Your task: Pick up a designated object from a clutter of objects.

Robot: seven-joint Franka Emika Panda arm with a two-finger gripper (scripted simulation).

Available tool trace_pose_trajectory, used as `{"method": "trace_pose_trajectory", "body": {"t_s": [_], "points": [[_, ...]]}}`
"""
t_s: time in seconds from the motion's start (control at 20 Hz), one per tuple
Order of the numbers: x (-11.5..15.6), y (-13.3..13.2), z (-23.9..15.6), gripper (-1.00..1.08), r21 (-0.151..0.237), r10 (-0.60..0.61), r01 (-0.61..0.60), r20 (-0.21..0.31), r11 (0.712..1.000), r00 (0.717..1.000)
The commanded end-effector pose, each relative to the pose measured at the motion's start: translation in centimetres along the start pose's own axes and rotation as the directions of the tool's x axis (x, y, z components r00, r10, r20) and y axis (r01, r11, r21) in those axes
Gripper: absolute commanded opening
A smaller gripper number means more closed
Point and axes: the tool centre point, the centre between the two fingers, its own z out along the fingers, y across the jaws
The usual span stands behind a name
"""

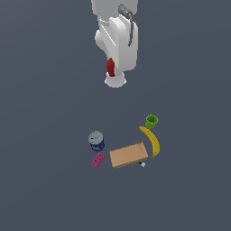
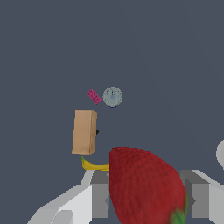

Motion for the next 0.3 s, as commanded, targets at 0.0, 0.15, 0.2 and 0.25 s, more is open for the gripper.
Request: {"method": "trace_pose_trajectory", "body": {"t_s": [0.0, 0.15, 0.2, 0.25], "points": [[0.19, 0.05, -0.75, -1.0, -0.001, -0.002, 0.002, 0.0, 1.0, 1.0], [0.33, 0.01, -1.1, -1.0, -0.001, -0.002, 0.002, 0.0, 1.0, 1.0], [0.34, -0.01, -1.12, -1.0, -0.001, -0.002, 0.002, 0.0, 1.0, 1.0], [0.34, -0.01, -1.13, -1.0, -0.001, -0.002, 0.002, 0.0, 1.0, 1.0]]}}
